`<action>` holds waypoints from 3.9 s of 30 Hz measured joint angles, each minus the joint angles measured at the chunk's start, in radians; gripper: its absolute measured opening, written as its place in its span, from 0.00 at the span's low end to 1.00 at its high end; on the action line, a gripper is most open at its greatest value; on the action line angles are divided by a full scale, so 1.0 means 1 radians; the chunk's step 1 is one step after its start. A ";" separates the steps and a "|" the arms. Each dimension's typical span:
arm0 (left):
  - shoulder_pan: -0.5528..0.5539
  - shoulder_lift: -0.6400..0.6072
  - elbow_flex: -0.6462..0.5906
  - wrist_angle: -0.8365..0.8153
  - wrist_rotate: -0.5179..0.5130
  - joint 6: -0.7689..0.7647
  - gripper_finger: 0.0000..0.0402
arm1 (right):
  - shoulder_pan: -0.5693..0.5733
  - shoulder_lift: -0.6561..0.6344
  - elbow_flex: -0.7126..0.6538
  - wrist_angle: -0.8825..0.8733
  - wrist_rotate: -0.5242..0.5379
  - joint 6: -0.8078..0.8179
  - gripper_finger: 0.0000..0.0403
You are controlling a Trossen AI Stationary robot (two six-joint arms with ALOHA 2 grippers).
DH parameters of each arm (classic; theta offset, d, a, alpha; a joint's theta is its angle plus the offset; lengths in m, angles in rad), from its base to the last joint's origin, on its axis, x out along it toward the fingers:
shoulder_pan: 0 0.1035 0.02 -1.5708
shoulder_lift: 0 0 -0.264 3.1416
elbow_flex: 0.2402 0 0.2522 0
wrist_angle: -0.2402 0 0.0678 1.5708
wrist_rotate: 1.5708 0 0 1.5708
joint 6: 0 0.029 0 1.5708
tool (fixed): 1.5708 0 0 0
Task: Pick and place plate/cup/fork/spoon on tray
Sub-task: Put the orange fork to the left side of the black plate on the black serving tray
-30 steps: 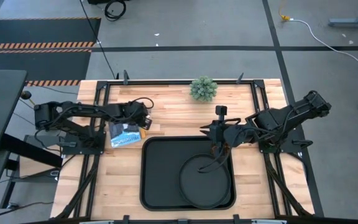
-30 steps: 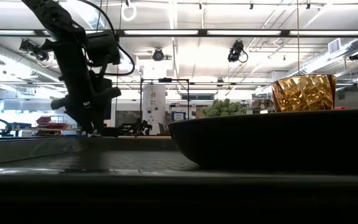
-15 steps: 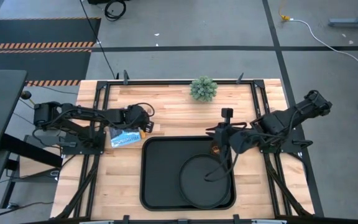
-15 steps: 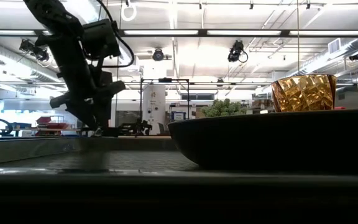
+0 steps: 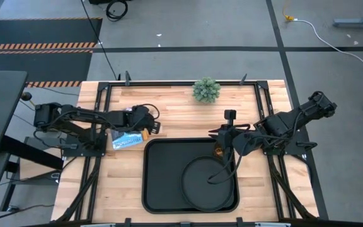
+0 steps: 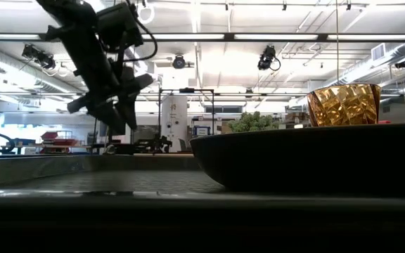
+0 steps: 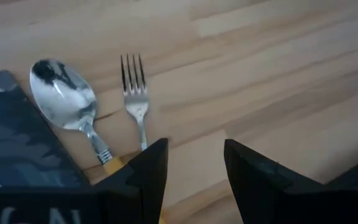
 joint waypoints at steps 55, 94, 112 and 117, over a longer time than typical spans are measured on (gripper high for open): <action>0.255 0.217 0.010 0.013 0.297 0.326 0.12 | 0.000 0.000 0.000 0.029 -0.030 -0.024 0.13; 0.232 0.217 0.010 0.510 0.353 0.443 0.04 | 0.000 0.000 0.000 0.029 -0.031 -0.018 0.13; -0.068 0.207 0.010 0.715 0.601 0.090 0.05 | 0.000 0.000 0.000 0.028 -0.031 -0.022 0.13; -0.241 0.192 0.009 0.698 0.502 -0.008 0.05 | 0.000 0.000 0.000 0.027 -0.037 -0.018 0.13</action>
